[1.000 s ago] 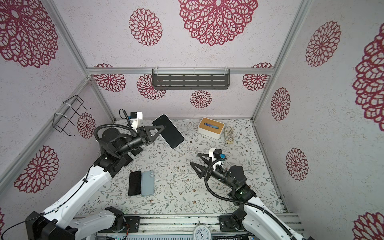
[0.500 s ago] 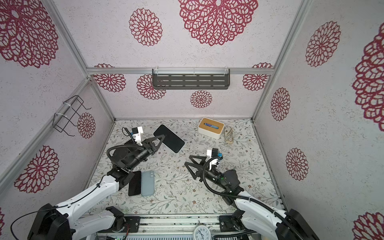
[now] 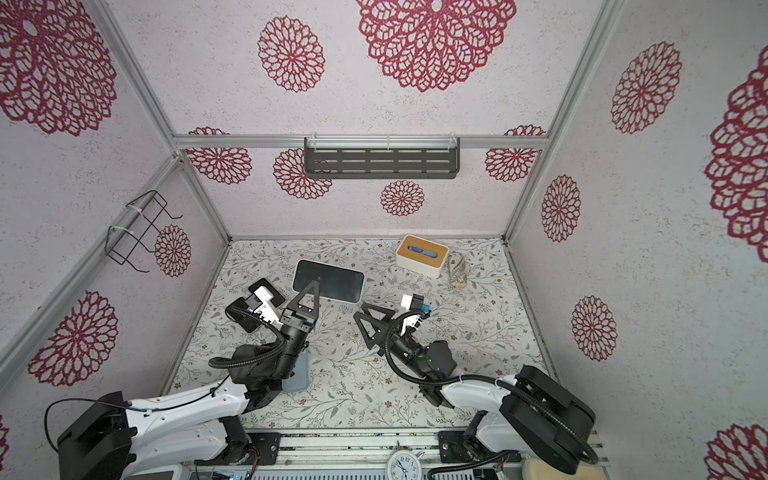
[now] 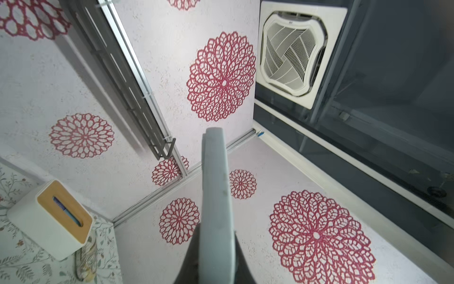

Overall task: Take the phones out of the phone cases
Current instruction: 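Move the open right gripper toward the lower edge of the held cased phone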

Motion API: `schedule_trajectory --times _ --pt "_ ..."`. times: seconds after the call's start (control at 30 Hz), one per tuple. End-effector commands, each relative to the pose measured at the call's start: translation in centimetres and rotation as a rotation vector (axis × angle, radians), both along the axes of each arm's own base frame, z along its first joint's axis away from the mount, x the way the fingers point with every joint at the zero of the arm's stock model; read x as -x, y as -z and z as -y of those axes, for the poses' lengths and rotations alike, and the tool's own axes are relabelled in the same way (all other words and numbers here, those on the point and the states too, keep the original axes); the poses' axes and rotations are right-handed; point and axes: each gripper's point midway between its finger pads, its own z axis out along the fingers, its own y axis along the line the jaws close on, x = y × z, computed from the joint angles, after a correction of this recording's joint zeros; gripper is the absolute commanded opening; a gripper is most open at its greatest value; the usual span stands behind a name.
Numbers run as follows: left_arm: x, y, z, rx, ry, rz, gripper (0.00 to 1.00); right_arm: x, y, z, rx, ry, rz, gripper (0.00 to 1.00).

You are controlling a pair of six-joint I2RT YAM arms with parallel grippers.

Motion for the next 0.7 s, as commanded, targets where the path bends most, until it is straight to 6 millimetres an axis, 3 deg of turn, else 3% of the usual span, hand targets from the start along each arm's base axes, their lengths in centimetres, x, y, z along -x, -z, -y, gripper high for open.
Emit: schedule_trajectory --times 0.0,0.67 --pt "0.8 -2.7 -2.6 0.137 -0.09 0.059 0.0 0.6 -4.5 2.0 -0.179 0.034 0.074 0.72" --pt "1.0 -2.3 -1.2 0.147 -0.044 0.042 0.0 0.2 -7.1 1.1 -0.226 0.021 0.111 0.68"
